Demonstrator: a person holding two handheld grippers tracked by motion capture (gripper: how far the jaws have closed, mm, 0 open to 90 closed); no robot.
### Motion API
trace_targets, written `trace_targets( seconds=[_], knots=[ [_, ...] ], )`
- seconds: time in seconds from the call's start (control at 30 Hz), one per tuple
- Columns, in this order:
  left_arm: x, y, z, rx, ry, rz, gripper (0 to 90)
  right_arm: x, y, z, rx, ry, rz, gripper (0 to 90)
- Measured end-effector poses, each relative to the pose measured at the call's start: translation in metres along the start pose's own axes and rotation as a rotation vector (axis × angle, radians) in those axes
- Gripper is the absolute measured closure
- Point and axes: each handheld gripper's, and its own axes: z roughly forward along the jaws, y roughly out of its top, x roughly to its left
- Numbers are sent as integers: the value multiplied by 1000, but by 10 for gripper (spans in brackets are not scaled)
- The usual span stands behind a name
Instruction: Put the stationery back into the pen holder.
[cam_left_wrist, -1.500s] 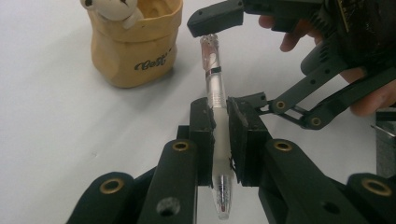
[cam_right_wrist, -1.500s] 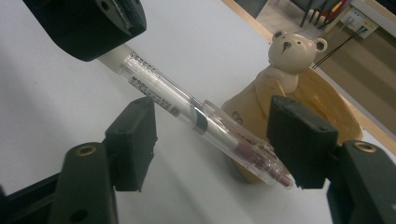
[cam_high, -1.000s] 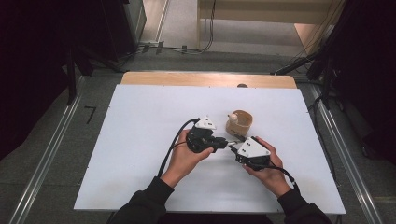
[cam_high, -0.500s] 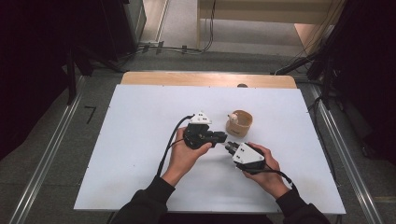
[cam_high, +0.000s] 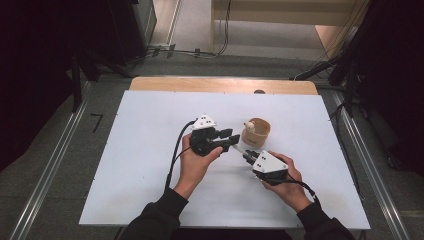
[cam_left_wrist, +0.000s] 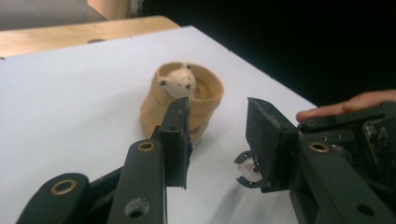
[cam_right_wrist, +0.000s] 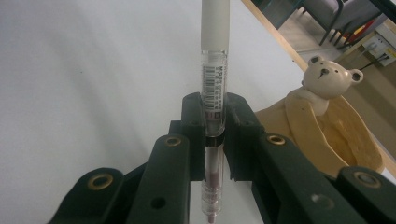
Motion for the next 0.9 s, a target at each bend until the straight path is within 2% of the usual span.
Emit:
trace_targets(
  seconds=[0.23,0.4,0.53,0.63,0.67,0.77,0.8,0.87,0.9],
  knots=[
    [8,-8,-17,-73,45,-18,574,-4,-2,0,4,-4,18,776],
    [15,-14,-26,-84,76,-30,554,-7,-3,-1,1,-7,39,776],
    [20,-20,-35,-104,117,-21,531,-11,-3,-3,-9,-6,68,776],
    [24,-26,-41,-102,143,-15,518,-18,-6,-4,-18,-6,124,776],
    [26,-28,-43,-100,150,-14,518,-18,-6,-4,-18,-6,124,776],
    [31,-33,-50,-76,172,-9,496,-24,-8,-4,-24,2,176,776],
    [34,-35,-53,-74,180,-10,496,-24,-8,-4,-24,2,176,776],
    [38,-39,-60,-68,198,-13,486,-28,-10,-2,-41,20,225,776],
    [40,-42,-63,-63,208,-16,486,-28,-10,-2,-41,20,225,776]
  ],
)
